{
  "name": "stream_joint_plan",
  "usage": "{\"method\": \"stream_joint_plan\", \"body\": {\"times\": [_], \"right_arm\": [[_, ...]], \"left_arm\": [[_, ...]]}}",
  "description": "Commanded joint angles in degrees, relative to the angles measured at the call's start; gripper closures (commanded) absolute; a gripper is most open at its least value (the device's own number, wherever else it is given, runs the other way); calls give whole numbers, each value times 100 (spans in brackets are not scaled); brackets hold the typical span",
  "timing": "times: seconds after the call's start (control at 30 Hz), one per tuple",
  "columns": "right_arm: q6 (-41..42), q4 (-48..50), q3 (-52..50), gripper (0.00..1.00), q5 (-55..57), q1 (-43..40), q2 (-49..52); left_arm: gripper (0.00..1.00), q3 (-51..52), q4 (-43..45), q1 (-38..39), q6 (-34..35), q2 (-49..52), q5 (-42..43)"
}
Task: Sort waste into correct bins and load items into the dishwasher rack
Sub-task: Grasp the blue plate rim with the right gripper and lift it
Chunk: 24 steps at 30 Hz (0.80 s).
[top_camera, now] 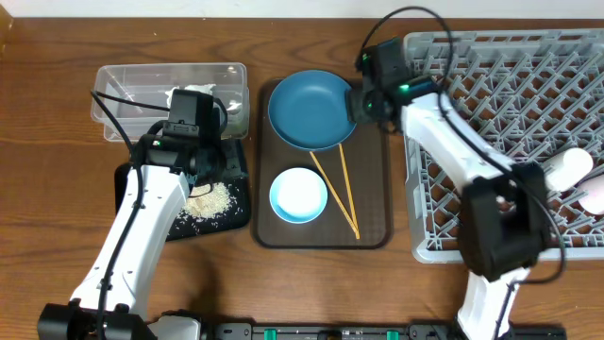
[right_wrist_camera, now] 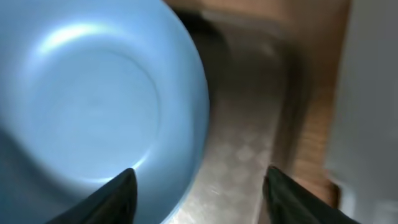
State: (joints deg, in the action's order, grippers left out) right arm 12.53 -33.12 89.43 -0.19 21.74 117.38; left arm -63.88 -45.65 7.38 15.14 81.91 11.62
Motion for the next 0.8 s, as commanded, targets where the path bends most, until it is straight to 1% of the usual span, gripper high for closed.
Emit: {"method": "stream_joint_plan", "body": {"times": [0.0,0.1,0.23,0.27,0.3,0.37,0.4,0.57,0.67,0.77], "right_arm": [[560,87,74,45,232,94,297],[787,151,74,51,229,107,527],[975,140,74,75,234,114,651],[977,153,74,84,232,114,651],[977,219,74,90,232,109,632],[975,310,81,97,234,96,590],[977,354,85,99,232,79,566],[970,365,195,99,236,-90,308],[935,365,258,99,240,-293,-44],[682,378,267,99,363,-575,-588]], "left_arm": [[41,-9,-17,-2,-52,9,-59],[41,-9,-20,-2,-50,9,-57],[41,-9,-17,-2,-50,9,-57],[41,-9,-20,-2,-50,9,-57],[41,-9,-20,-2,-50,9,-57],[41,-9,-20,-2,-50,9,-57],[41,-9,-20,-2,-50,9,-57],[41,-9,-22,-2,-50,9,-57],[41,-9,-20,-2,-50,9,-57],[41,-9,-20,-2,-50,9,-57]]}}
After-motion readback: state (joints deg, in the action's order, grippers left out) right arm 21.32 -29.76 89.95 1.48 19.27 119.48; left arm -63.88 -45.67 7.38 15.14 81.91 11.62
